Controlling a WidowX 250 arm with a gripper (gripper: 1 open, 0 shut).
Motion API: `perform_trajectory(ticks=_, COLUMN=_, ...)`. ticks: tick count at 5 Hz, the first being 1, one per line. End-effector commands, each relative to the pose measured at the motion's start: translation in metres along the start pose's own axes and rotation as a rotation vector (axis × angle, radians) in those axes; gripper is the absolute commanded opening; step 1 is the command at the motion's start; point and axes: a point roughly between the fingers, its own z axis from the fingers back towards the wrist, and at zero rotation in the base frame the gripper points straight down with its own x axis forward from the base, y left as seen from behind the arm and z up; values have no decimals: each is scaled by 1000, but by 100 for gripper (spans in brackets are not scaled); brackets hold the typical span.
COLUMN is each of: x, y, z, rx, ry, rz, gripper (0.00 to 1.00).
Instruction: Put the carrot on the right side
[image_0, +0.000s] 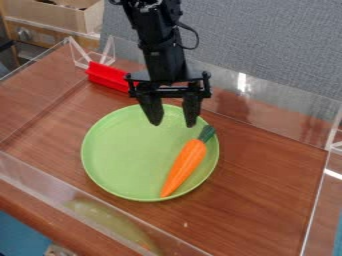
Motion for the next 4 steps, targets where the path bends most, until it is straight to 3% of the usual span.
perform_trajectory(ticks=1, x=13, y=-5, z=9, rx=-3, ry=-53, rz=-16, gripper=100)
perform_trajectory(ticks=3, x=26, y=-21, z=-9, rx=4, ry=-50, rz=-31, gripper=100)
perform_trajectory(ticks=4, x=29, y=-19, z=2, rx=31, ry=-37, rz=-36, gripper=100)
